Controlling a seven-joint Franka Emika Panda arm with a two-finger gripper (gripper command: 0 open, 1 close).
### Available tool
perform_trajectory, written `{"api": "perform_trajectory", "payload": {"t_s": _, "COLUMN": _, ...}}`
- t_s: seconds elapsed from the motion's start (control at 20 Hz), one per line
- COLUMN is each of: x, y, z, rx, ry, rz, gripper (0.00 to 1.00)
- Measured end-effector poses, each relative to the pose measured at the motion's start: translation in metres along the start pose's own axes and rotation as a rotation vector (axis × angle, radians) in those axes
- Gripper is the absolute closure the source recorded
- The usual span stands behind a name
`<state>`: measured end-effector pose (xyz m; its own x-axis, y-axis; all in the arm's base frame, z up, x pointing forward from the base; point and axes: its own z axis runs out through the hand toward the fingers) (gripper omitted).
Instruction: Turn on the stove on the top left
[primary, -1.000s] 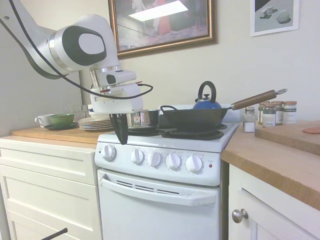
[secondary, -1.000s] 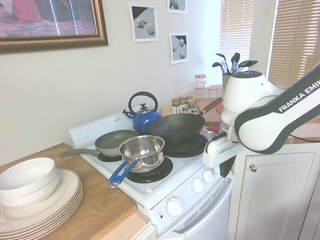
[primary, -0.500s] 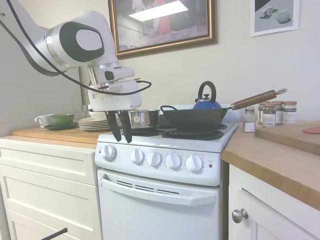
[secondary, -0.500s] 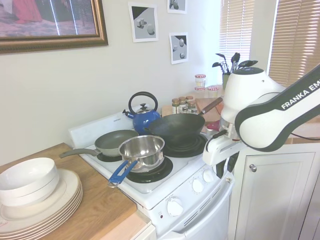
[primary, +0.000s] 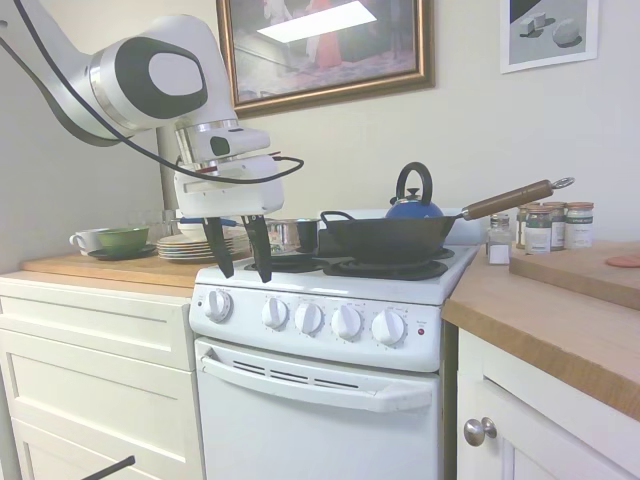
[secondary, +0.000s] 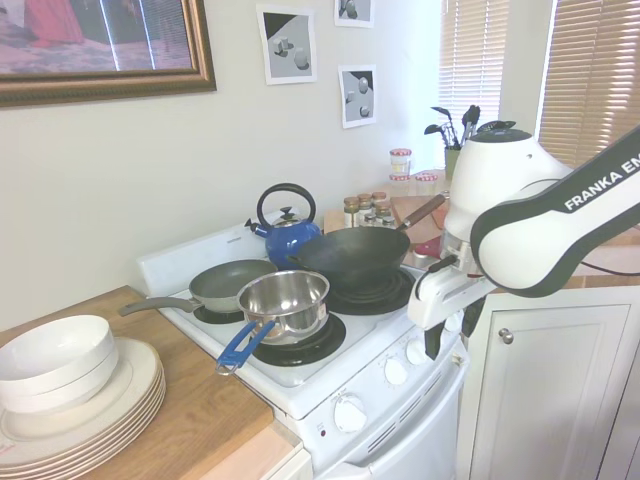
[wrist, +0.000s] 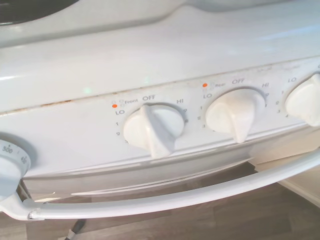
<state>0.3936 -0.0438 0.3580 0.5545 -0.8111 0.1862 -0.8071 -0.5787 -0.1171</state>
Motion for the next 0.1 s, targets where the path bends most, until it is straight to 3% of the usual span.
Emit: {"api": "perform_trajectory", "payload": {"t_s": 0.1, "x": 0.0012, "y": 0.0011, "z": 0.0, "rx": 0.001, "ry": -0.001, "rz": -0.001, "gripper": 0.0}}
